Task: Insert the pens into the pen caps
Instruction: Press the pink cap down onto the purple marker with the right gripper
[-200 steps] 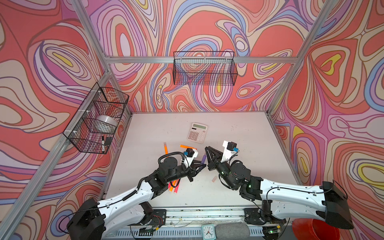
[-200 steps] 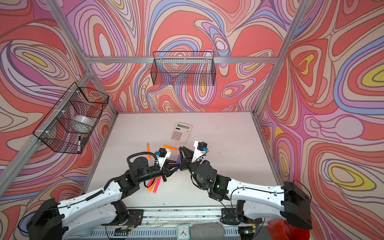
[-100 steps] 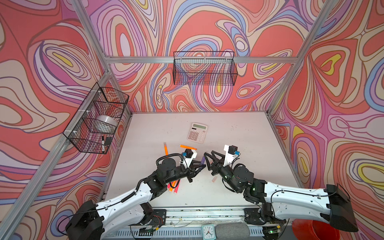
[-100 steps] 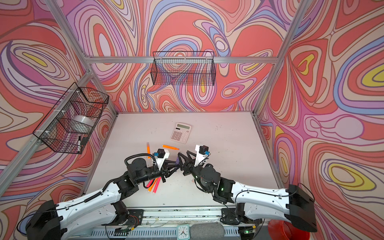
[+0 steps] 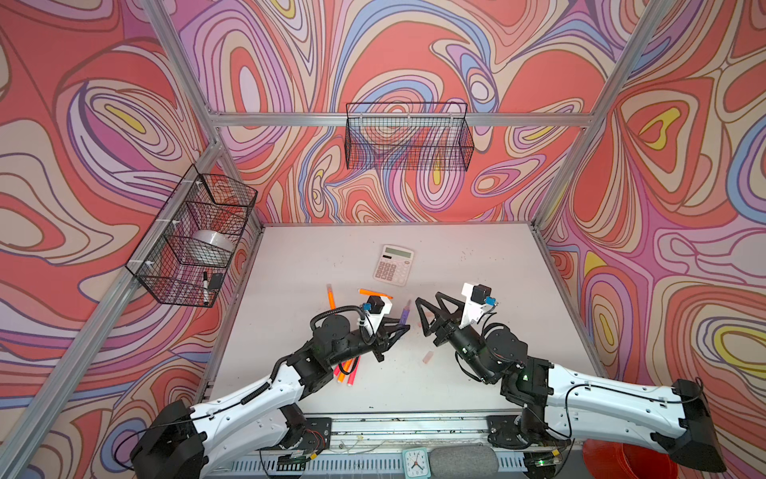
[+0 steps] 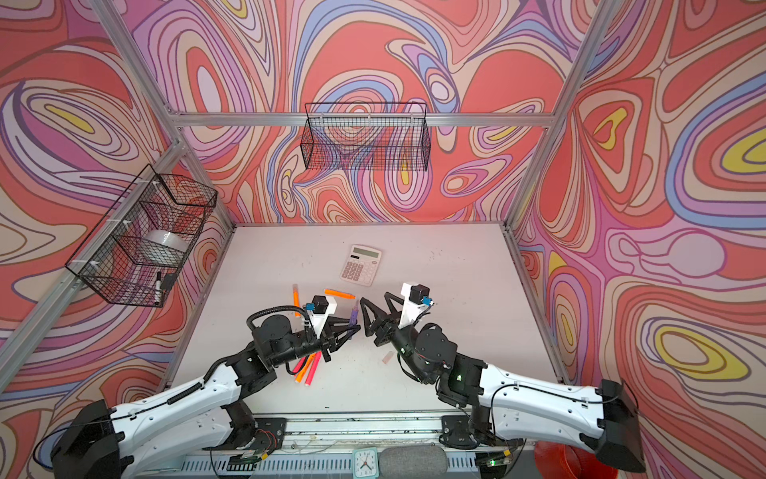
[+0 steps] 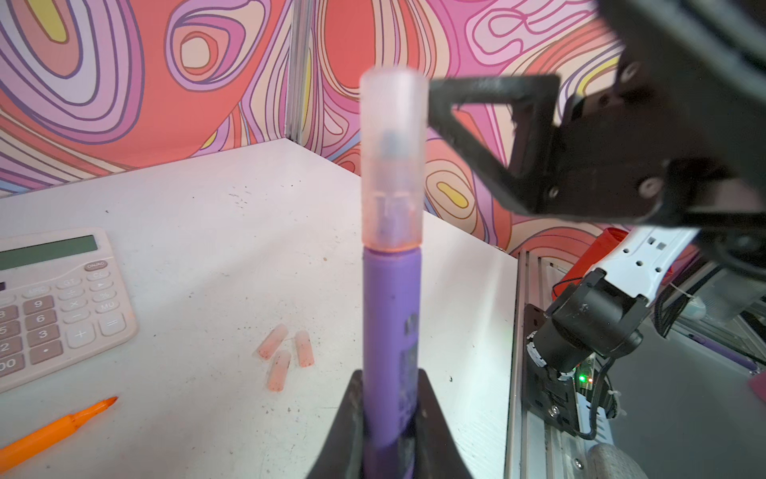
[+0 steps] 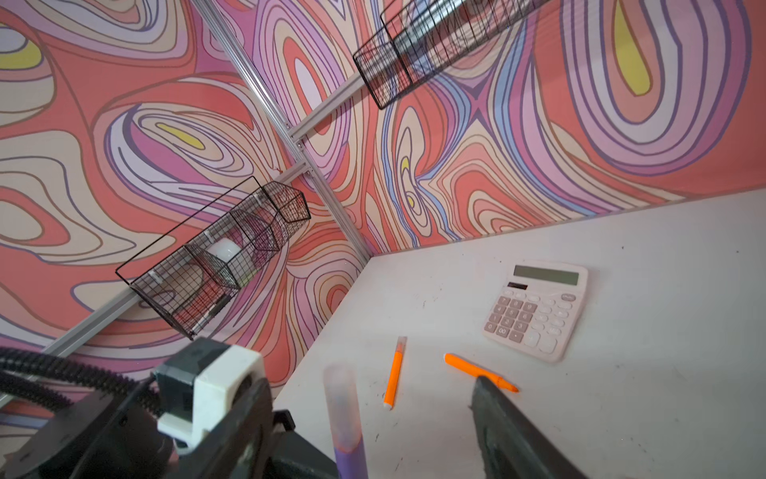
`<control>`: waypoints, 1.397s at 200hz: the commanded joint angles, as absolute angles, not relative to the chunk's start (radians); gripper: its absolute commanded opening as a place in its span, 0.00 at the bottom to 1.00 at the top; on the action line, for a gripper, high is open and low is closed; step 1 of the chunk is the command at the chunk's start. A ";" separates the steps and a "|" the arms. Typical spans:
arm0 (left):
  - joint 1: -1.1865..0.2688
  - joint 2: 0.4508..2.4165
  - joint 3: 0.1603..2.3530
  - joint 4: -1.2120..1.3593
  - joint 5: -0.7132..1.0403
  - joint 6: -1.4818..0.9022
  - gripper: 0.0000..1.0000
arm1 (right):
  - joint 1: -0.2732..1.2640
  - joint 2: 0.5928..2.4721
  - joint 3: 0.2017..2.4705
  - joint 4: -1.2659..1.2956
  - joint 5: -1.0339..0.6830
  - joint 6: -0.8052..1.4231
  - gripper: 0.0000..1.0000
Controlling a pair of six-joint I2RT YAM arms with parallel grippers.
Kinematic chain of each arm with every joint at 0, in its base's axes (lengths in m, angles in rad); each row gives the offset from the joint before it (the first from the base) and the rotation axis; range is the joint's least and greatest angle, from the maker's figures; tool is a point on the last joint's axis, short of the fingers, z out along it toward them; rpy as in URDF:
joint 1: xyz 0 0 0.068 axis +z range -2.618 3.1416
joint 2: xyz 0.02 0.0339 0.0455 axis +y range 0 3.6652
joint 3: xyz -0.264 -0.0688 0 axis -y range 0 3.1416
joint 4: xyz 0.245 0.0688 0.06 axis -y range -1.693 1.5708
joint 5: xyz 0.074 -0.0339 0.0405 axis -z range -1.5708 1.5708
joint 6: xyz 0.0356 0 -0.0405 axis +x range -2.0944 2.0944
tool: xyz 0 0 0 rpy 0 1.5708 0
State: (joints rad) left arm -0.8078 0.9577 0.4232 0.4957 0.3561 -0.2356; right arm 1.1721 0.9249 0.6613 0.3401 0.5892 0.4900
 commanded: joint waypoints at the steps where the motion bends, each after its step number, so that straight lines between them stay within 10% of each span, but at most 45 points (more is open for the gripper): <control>1: -0.810 0.954 0.445 0.486 0.335 -0.193 0.00 | 1.172 0.956 0.766 0.214 0.630 0.476 0.78; 279: -0.841 0.955 0.445 0.498 0.381 -0.131 0.00 | 1.132 1.103 0.917 0.004 0.472 0.553 0.54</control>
